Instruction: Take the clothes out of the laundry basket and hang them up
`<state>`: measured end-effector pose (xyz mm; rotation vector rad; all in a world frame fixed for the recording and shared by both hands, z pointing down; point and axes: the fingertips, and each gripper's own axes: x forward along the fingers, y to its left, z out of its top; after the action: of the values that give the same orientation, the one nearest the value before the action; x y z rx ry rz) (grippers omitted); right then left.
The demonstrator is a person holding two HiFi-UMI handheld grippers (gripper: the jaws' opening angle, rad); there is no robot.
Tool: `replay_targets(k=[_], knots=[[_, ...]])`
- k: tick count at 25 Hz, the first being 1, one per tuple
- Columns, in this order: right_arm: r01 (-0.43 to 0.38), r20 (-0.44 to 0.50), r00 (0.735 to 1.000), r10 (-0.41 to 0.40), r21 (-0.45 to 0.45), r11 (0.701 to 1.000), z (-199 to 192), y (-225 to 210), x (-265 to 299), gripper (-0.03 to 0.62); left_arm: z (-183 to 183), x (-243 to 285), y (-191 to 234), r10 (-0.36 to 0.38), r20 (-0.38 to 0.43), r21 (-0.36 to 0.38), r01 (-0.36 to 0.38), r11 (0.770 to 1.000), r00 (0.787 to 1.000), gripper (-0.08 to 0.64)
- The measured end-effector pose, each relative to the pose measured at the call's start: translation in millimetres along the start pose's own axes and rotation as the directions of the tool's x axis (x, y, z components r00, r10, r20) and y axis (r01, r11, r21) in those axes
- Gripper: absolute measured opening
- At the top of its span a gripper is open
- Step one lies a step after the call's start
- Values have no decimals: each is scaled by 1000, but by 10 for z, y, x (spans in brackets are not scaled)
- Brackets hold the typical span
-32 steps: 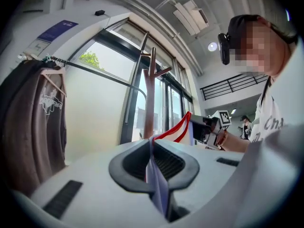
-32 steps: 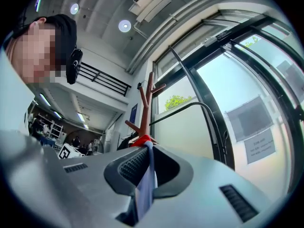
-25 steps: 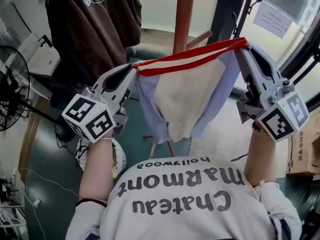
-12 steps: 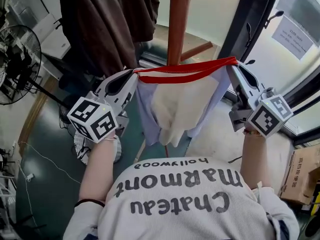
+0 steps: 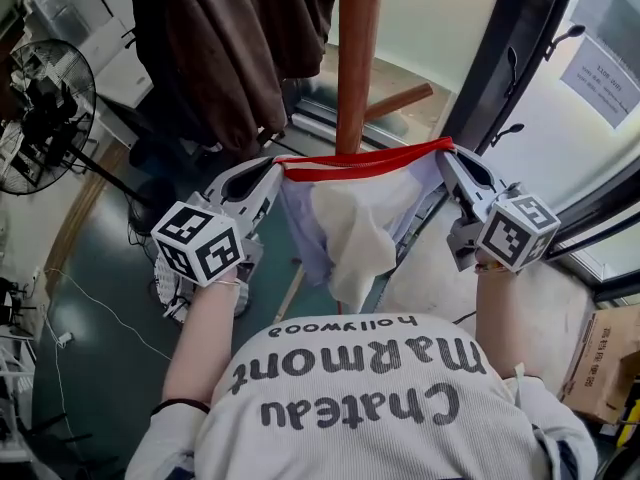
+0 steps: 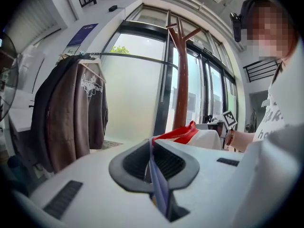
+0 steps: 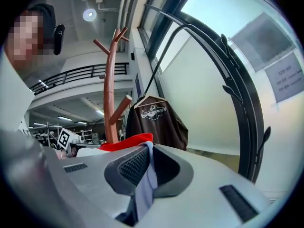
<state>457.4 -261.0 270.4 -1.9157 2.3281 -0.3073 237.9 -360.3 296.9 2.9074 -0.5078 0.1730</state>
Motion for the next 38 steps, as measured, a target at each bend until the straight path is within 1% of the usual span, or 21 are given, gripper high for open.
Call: replay_targets(k=[8,13,16,24,28,33,38], knots=[[11,-69,998,-8,41,999,-341,-18,55,38,-209,-24,-4,-3,-37,-28,2,1000,999,34],[-6,-69,998,15,122,992,-454,-30,77,38,-289,-33,23,-9,-39,-39,7,999,999,34],[-13,-82,996,26,151,988,-534,-23,86,38,-348,-41,18,-11,-45,-47,9,999,999,34],[-22,-155,987,46,148,989,-798,16,116,38,-489,-44,-50,-21,-62,-69,16,997,998,34],[-41,-180,981,71,166,985,-930,63,163,38,-533,-48,-54,-26,-64,-83,21,996,998,35],[-74,-207,972,113,185,980,-1089,118,191,38,-587,-58,-66,-11,-66,-89,5,996,998,35],[-110,-234,960,152,184,977,-1125,156,215,38,-569,-82,-130,-10,-25,-125,7,992,1000,35]])
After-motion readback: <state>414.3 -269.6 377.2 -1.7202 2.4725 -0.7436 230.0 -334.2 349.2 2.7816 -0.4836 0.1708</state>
